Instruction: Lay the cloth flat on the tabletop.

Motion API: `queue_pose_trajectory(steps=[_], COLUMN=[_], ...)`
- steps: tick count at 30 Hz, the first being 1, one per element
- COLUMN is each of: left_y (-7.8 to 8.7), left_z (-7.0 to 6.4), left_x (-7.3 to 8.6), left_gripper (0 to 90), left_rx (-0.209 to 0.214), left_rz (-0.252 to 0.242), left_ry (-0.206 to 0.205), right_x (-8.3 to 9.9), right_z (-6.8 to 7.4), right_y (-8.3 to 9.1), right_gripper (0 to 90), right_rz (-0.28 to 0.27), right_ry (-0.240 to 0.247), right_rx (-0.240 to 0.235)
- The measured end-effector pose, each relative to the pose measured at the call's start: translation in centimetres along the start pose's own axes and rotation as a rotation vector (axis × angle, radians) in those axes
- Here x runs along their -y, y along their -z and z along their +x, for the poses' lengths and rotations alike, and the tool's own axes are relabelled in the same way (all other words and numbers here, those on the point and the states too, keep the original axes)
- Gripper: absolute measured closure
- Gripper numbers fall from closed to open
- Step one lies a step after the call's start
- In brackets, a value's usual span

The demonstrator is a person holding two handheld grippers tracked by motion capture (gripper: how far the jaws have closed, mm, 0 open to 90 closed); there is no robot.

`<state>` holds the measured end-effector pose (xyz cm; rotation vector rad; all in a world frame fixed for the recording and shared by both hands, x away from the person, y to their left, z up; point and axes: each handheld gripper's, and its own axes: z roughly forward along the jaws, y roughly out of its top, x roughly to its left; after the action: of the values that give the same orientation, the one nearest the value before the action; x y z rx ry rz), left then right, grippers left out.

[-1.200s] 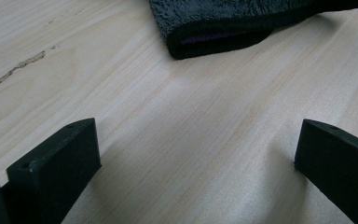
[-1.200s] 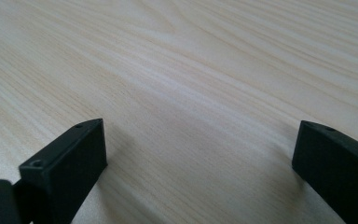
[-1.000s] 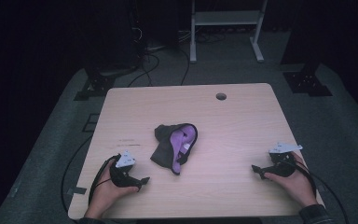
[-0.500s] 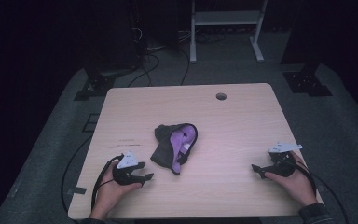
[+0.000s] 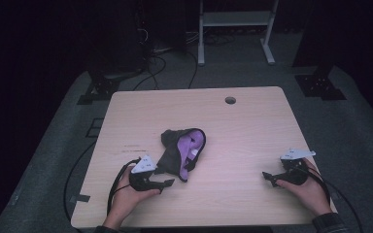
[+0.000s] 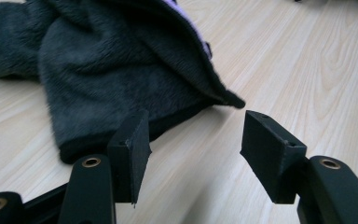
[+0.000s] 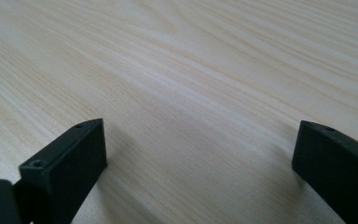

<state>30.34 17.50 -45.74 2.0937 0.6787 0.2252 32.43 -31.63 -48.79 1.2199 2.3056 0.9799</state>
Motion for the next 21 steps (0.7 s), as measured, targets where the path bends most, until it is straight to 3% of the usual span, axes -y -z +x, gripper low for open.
queue_pose_trajectory(steps=[8,18,21], left_y=[-1.7,-3.6,-3.8], left_z=[-0.7,-0.9,-0.8], left_x=[-1.1,-1.6,-1.8], left_gripper=[41.7,41.9,54.7], left_rx=[0.025,0.002,0.004], left_rz=[0.000,0.040,0.044], left_ry=[0.004,-0.003,0.013], right_x=[0.0,0.0,0.0], right_z=[0.0,0.0,0.0], right_y=[0.0,0.0,0.0], right_gripper=[2.0,2.0,2.0], right_rz=[0.000,0.000,0.000], right_ry=[0.002,0.002,0.002], right_rx=[-0.001,-0.001,-0.001])
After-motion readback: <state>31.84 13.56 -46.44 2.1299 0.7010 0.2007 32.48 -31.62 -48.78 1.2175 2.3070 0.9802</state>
